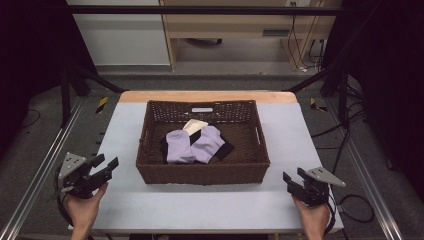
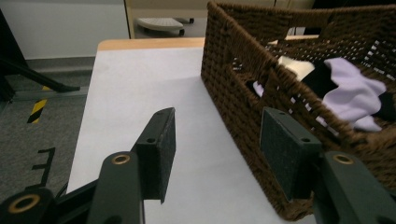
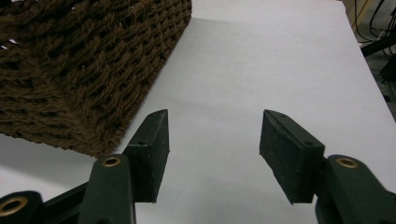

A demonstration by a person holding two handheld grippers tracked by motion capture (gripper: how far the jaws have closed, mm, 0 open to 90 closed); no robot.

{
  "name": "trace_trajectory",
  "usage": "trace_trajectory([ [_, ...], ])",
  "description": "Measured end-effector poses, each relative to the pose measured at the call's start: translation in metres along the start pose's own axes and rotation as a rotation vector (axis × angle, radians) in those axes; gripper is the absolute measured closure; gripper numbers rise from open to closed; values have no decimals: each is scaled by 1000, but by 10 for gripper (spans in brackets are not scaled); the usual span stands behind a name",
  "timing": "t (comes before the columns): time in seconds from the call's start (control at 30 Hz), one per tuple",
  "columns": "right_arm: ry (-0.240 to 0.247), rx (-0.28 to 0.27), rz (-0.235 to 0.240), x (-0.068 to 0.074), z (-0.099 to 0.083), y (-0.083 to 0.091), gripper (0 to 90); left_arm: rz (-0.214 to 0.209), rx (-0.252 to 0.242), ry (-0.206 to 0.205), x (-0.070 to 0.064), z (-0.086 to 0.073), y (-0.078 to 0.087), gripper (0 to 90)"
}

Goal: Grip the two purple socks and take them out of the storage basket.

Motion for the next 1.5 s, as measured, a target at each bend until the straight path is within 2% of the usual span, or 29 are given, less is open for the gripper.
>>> trace_trajectory([
  [0.33, 9, -16, -4, 2, 4, 0, 414, -22, -55, -6, -10, 38, 2, 454],
  [0.63, 22, -22, 0, 5, 5, 0, 413, -48, -89, -48, -33, 73, -3, 466],
  [0.7, 22, -22, 3, 6, 5, 0, 414, -67, -98, -59, -44, 82, -7, 468],
  [0.73, 22, -22, 3, 6, 5, 0, 414, -67, -98, -59, -44, 82, -7, 470],
  [1.17, 26, -29, 1, 4, 7, 0, 412, -110, -99, -107, -88, 109, -34, 481],
  [1.5, 22, -26, 4, 4, 6, -1, 411, -134, -63, -117, -115, 117, -64, 488],
])
Point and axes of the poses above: each handheld gripper's, and its own axes: y roughly backward along the jaws, z roughly out of its top, x roughly to its left, the point moved 9 cm from there along -y, roughly forward along the jaws, and after that the axes turned 3 degrees about x, right-handed, at the moved point
